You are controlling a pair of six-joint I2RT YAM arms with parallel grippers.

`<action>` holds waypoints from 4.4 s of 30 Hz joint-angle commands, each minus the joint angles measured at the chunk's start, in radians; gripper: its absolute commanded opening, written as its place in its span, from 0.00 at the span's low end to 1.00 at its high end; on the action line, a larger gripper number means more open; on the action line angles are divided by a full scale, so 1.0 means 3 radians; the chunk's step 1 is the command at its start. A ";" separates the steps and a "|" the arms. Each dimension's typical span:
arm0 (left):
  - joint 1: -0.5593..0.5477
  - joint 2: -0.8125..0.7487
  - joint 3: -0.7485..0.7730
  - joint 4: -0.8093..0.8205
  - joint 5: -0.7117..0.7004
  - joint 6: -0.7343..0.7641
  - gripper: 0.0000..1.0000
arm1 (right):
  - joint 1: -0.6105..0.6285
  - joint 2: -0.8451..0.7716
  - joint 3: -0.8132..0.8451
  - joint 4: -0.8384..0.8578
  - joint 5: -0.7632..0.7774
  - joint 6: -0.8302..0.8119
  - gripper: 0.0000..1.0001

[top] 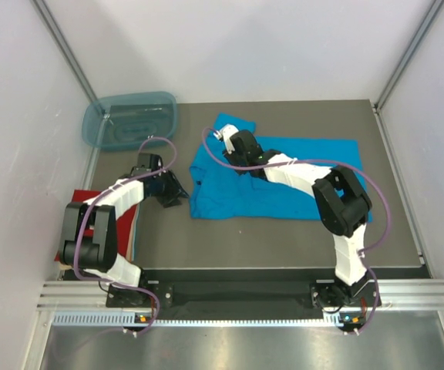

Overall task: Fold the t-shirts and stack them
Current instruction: Fold the tshirt

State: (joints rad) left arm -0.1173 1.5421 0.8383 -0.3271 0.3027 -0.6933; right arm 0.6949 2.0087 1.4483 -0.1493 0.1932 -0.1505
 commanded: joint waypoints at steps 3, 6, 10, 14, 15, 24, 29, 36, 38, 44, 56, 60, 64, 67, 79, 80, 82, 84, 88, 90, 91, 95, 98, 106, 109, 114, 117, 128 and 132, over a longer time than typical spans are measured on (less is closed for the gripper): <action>-0.0212 -0.0237 0.0044 -0.0162 0.0157 0.0225 0.46 | -0.0071 -0.0457 -0.0026 -0.0621 -0.0225 0.0735 0.33; -0.0228 -0.0313 -0.0125 -0.0132 0.0177 0.0138 0.45 | -0.0117 -0.0656 -0.0143 -0.0994 -0.0031 0.1298 0.33; -0.0263 -0.0420 -0.0294 -0.0086 0.0126 0.0097 0.44 | -0.0240 -0.0912 -0.0450 -0.1215 -0.0040 0.1815 0.33; -0.0355 -0.0655 -0.0396 -0.0091 0.0121 0.0153 0.43 | -0.0347 -0.1147 -0.0782 -0.1388 0.0076 0.2203 0.32; -0.0381 -0.0712 -0.0406 -0.0106 0.0111 0.0219 0.43 | -0.0393 -0.1259 -0.0899 -0.1485 0.0128 0.2290 0.32; -0.0570 -0.0779 -0.0529 -0.0019 0.0029 0.0291 0.40 | -0.1441 -0.1980 -0.1539 -0.1961 0.0281 0.3313 0.35; -0.0570 -0.0753 -0.0667 0.0113 0.0029 0.0097 0.38 | -0.2274 -0.2262 -0.1805 -0.2038 0.0291 0.3549 0.41; -0.0570 -0.0488 -0.0698 0.0252 0.0157 -0.0026 0.40 | -0.3006 -0.2273 -0.2010 -0.1860 0.0322 0.3606 0.36; -0.0575 -0.0421 -0.0672 0.0247 0.0193 0.0025 0.41 | -0.3195 -0.2135 -0.1990 -0.1859 0.0322 0.3565 0.36; -0.0575 -0.0472 -0.0672 0.0206 -0.0073 0.0066 0.45 | -0.3543 -0.1864 -0.2005 -0.1634 -0.0005 0.3442 0.34; -0.0575 -0.0354 -0.0437 -0.0044 -0.0477 0.0204 0.30 | -0.3605 -0.1618 -0.2046 -0.1415 0.0220 0.3345 0.22; -0.0575 -0.0293 -0.0325 -0.0070 -0.0528 0.0225 0.29 | -0.3605 -0.1582 -0.2071 -0.1353 0.0235 0.3319 0.13; -0.0575 -0.0252 -0.0274 -0.0091 -0.0564 0.0235 0.29 | -0.3605 -0.1582 -0.2077 -0.1348 0.0373 0.3283 0.00; -0.0575 -0.0247 -0.0243 -0.0188 -0.0630 0.0255 0.29 | -0.3615 -0.1592 -0.2092 -0.1348 0.0465 0.3232 0.00; -0.0575 -0.0349 -0.0151 -0.0464 -0.0841 0.0378 0.33 | -0.3641 -0.1613 -0.2128 -0.1328 0.0507 0.3156 0.00; -0.0575 -0.0354 -0.0136 -0.0499 -0.0815 0.0378 0.34 | -0.3646 -0.1638 -0.2133 -0.1323 0.0486 0.3150 0.00; -0.0575 -0.0400 -0.0074 -0.0541 -0.0728 0.0368 0.36 | -0.3641 -0.1679 -0.2153 -0.1267 0.0379 0.3079 0.00; -0.0575 -0.0467 -0.0028 -0.0582 -0.0682 0.0322 0.38 | -0.3641 -0.1761 -0.2158 -0.1236 0.0252 0.2992 0.00; -0.0575 -0.0508 0.0084 -0.0633 -0.0468 0.0281 0.43 | -0.3646 -0.1945 -0.2123 -0.1312 0.0179 0.2971 0.02; -0.0575 -0.0477 0.0135 -0.0613 -0.0411 0.0281 0.44 | -0.3646 -0.2011 -0.2097 -0.1363 0.0179 0.2966 0.04; -0.0575 -0.0472 0.0141 -0.0597 -0.0380 0.0281 0.44 | -0.3641 -0.2057 -0.2067 -0.1409 0.0179 0.2961 0.08; -0.0565 -0.0340 0.0151 -0.0459 -0.0329 0.0312 0.45 | -0.3641 -0.2165 -0.1944 -0.1491 0.0128 0.2880 0.17; -0.0489 -0.0176 0.0166 -0.0291 -0.0252 0.0276 0.44 | -0.3600 -0.2303 -0.1939 -0.1364 -0.0071 0.2706 0.22; -0.0396 0.0392 0.0488 -0.0295 -0.0257 0.0296 0.38 | -0.2793 -0.2334 -0.1612 -0.0903 -0.0878 0.1872 0.39; -0.0407 0.0474 0.0499 -0.0285 -0.0339 0.0337 0.37 | -0.2680 -0.2150 -0.1464 -0.0786 -0.1221 0.1861 0.40; -0.0407 0.0485 0.0514 -0.0499 -0.0727 0.0394 0.36 | -0.2597 -0.1920 -0.1085 -0.0964 -0.1099 0.1938 0.40; -0.0407 0.0377 0.0468 -0.0561 -0.0840 0.0378 0.36 | -0.2597 -0.1853 -0.0896 -0.1112 -0.0947 0.1944 0.40; -0.0407 -0.0007 0.0698 -0.0934 -0.0605 0.0342 0.43 | -0.2572 -0.1460 -0.0467 -0.1118 -0.1304 0.1606 0.47; -0.0396 -0.0063 0.0835 -0.0873 -0.0676 0.0414 0.45 | -0.2572 -0.1302 -0.0282 -0.1057 -0.1095 0.1529 0.54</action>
State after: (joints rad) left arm -0.2424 1.5673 1.0325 -0.5785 0.1139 -0.5957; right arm -0.0856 1.5936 1.2800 -0.4999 -0.1608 0.3504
